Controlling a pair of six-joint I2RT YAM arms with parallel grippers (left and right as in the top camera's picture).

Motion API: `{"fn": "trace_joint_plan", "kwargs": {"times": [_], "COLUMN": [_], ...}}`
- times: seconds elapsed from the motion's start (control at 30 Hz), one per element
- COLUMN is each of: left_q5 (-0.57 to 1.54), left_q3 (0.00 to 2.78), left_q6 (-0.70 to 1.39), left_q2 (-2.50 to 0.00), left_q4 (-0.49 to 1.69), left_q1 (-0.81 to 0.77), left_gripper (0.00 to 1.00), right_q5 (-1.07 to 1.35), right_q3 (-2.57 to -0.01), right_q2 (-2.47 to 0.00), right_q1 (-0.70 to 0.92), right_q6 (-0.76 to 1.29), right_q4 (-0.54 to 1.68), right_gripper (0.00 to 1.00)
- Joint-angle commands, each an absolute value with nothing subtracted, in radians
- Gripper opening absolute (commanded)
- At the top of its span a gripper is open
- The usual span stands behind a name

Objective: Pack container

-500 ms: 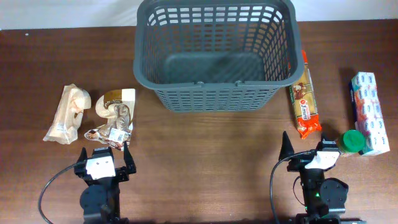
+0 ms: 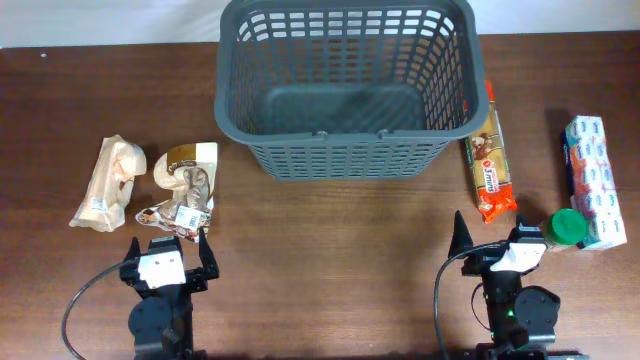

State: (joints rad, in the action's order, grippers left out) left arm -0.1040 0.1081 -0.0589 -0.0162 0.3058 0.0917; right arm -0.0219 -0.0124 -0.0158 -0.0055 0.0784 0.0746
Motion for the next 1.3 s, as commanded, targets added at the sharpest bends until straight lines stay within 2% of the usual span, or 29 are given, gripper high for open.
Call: {"fn": "trace_joint_plan", "kwargs": {"times": [0.0,1.27], "left_q5": [-0.093,-0.093], "left_q3": [0.096,0.096], "left_q6": [-0.049,-0.049], "left_q2": [-0.005,-0.005], "left_q4": [0.306,0.307], "left_q1": [0.088,0.088], "left_gripper": [0.99,0.99], "right_q5": [-0.035,-0.062], "right_q3": [-0.006,-0.038], "right_q2": [-0.006,-0.009], "right_q1": [0.001,-0.001], "right_q6": [0.083,0.133], "right_q4": [0.079,0.087], "right_gripper": [0.99,0.99]}}
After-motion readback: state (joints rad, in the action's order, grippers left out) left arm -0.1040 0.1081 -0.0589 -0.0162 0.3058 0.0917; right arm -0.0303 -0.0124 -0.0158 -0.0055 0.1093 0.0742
